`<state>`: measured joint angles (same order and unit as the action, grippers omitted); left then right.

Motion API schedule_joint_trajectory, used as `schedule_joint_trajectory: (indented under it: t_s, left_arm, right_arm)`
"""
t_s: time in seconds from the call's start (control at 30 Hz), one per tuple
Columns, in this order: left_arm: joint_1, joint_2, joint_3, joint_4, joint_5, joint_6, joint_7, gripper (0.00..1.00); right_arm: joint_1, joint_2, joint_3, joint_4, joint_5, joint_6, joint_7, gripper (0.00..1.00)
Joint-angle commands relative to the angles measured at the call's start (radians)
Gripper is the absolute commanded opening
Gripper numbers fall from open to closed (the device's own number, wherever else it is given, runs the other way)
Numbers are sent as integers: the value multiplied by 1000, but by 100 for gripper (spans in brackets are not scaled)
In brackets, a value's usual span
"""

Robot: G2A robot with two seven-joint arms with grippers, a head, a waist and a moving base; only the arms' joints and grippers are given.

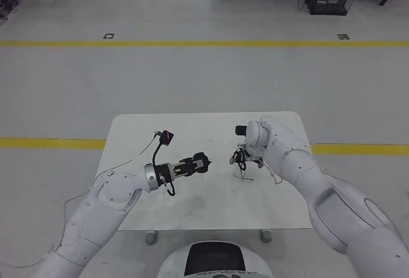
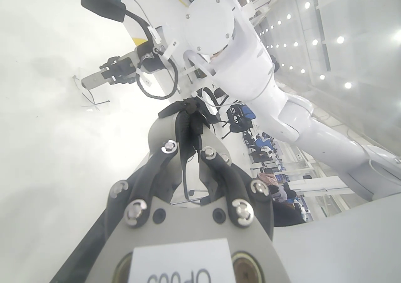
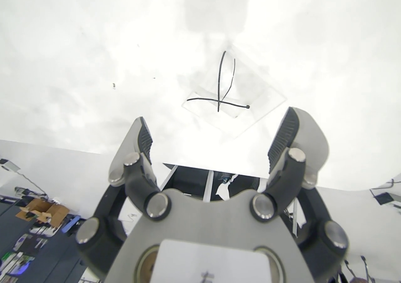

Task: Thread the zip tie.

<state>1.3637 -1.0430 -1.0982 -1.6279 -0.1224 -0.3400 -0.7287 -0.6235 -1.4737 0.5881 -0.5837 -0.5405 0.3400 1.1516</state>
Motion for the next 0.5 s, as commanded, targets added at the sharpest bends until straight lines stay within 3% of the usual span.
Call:
schedule_joint_trajectory:
  t_s: [0.0,0.07,0.33,0.47]
  left_arm:
    - [0,0,0,0,0,0,0,0]
    - [0,0,0,0,0,0,0,0]
    - [0,0,0,0,0,0,0,0]
    - [0,0,0,0,0,0,0,0]
  right_arm:
    - [7,-30,8,52,-1,0,-14,100]
    - [11,-45,14,70,-1,0,-29,100]
    - [11,-45,14,70,-1,0,-29,100]
    - [-17,-42,-7,30,-75,0,-104,100]
